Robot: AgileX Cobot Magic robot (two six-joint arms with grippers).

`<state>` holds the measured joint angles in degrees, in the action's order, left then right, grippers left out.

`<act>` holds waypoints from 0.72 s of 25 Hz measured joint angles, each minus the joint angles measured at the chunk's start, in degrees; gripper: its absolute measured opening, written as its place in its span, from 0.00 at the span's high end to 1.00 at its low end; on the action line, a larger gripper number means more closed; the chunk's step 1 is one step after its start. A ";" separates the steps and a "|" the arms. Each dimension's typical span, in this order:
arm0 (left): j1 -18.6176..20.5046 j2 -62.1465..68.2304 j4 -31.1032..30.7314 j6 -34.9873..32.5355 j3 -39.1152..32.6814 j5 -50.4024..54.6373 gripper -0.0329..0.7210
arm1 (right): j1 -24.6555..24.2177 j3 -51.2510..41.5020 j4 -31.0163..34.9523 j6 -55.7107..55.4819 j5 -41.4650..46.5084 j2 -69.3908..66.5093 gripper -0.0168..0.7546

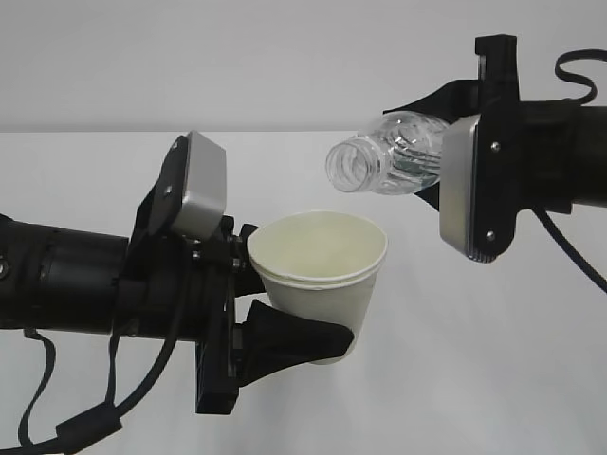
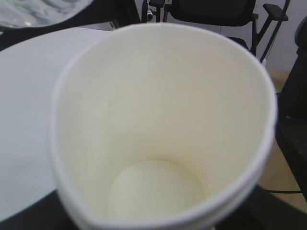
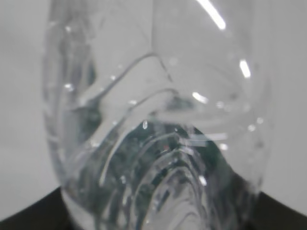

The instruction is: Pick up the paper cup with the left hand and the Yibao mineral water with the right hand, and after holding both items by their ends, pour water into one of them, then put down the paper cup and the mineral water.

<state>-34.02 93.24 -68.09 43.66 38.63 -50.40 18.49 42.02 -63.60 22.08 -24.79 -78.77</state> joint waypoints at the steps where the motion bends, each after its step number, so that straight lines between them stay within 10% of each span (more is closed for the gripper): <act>1: 0.00 0.00 -0.11 0.00 0.00 0.00 0.38 | 0.00 0.00 0.00 0.12 0.00 0.00 0.44; 18: 0.00 0.00 -0.56 0.00 0.00 0.00 0.39 | 0.00 0.00 0.00 6.21 -1.35 0.00 0.44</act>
<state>-34.02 93.24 -68.65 43.66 38.63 -50.40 18.49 42.02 -63.60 28.29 -26.14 -78.77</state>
